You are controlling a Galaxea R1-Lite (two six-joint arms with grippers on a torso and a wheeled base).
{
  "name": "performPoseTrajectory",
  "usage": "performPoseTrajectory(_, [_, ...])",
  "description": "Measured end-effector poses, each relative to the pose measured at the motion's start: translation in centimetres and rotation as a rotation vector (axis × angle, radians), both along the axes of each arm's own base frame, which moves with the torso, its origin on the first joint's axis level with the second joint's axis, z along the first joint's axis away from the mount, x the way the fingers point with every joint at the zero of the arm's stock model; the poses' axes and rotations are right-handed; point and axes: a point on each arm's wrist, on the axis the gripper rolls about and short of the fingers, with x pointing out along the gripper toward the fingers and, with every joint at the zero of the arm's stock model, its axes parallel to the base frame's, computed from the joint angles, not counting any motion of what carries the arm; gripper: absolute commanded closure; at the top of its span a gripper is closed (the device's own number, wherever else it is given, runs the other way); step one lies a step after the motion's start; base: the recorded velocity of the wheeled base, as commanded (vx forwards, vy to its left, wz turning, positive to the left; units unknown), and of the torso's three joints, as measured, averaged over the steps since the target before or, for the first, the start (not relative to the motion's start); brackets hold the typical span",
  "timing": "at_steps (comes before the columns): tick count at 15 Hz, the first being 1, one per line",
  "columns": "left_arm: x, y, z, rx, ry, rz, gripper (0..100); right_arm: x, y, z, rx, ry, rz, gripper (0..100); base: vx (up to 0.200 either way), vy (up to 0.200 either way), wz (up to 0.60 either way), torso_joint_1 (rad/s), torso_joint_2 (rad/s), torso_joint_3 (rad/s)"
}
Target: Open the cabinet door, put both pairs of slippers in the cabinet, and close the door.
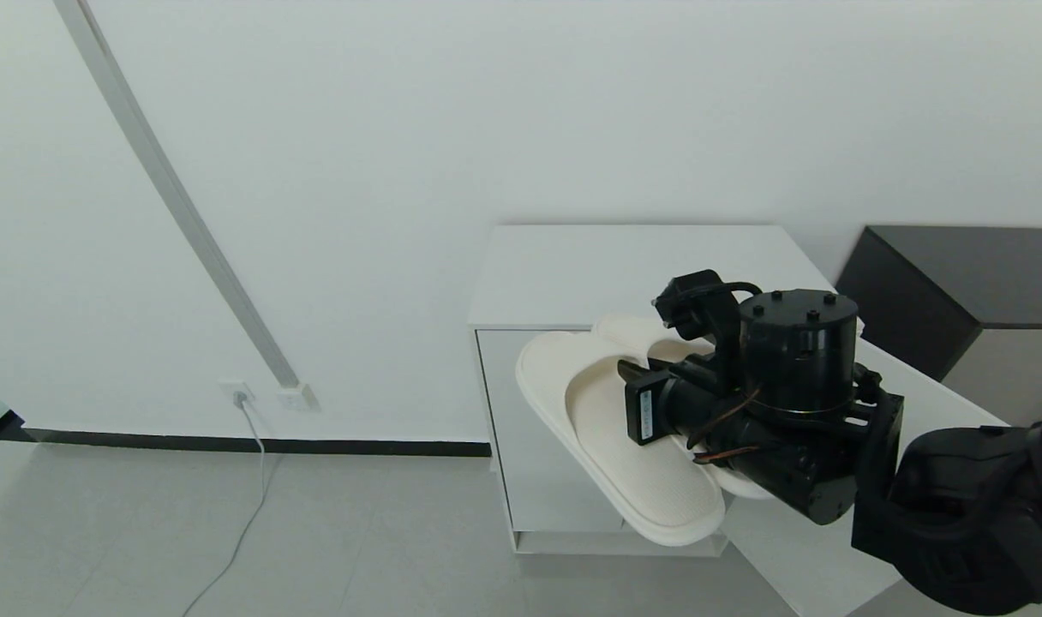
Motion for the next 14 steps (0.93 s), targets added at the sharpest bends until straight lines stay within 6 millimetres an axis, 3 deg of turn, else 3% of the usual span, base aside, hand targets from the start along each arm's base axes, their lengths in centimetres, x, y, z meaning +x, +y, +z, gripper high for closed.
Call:
performPoseTrajectory(3, [0.00,0.00,0.00,0.000,0.000,0.000,100,0.00,0.00,0.00,0.000,0.000,-0.001,100,0.000,0.000,0.00,0.000,0.00,0.000])
performPoseTrajectory(14, [0.00,0.00,0.00,0.000,0.000,-0.001,100,0.01,0.01,-0.10,-0.004,0.002,0.000,100,0.000,-0.200,0.00,0.002,0.00,0.001])
